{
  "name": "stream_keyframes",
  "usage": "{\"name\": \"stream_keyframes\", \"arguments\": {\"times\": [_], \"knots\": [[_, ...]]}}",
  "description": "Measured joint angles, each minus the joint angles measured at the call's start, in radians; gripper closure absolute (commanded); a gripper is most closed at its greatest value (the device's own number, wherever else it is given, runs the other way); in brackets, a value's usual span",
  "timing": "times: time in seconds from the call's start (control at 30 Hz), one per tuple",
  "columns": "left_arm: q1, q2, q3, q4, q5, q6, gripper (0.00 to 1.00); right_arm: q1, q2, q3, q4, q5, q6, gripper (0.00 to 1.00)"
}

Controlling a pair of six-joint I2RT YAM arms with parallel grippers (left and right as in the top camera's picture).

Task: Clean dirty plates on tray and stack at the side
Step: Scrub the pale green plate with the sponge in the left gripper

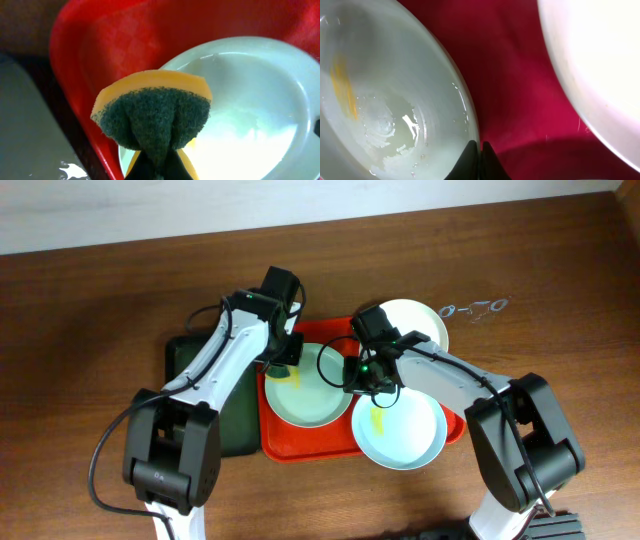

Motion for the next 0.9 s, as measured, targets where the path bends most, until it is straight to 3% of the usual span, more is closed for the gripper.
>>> {"name": "stream_keyframes", "arguments": {"times": [0.67,0.9], "knots": [[-0.063,0.105,-0.024,0.051,0.031,0.0,1.0,0.0,0.0,0.0,-0.001,0.0,-0.002,0.96],[-0.089,0.105,-0.01,0.009,0.183,0.033,1.0,0.0,0.0,0.0,-0.002,0.001,-0.002,0.96]]}}
